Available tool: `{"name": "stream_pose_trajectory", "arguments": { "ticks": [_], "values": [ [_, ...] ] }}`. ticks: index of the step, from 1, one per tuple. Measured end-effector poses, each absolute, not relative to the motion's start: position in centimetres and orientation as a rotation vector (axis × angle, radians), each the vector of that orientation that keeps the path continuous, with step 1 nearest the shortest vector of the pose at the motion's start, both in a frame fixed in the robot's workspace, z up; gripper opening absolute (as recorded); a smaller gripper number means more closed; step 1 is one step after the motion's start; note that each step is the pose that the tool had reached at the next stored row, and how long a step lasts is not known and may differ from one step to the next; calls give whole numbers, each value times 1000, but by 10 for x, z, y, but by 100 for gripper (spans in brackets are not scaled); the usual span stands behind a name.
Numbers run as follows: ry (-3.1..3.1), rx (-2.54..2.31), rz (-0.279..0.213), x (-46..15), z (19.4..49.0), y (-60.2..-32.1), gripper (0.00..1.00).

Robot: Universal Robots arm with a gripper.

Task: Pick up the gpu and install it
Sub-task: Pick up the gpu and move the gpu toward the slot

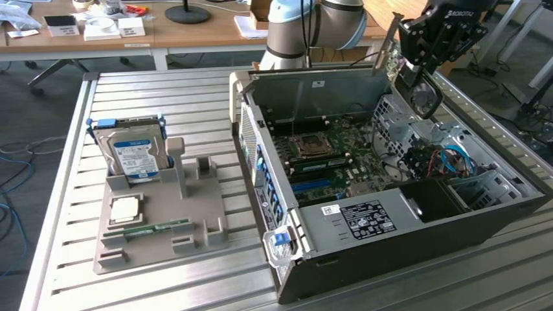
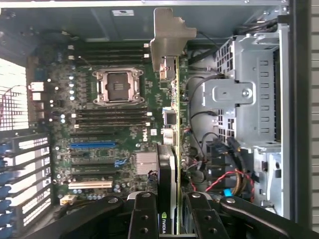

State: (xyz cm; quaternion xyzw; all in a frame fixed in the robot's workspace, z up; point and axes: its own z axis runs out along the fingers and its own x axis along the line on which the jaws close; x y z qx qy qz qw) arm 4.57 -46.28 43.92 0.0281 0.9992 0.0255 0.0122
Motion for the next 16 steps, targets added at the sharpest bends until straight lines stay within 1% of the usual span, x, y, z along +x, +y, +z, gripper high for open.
{"name": "stream_pose_trajectory", "arguments": {
  "ticks": [16],
  "values": [
    [3115,87,79,60,439,-462,27]
  ]
}}
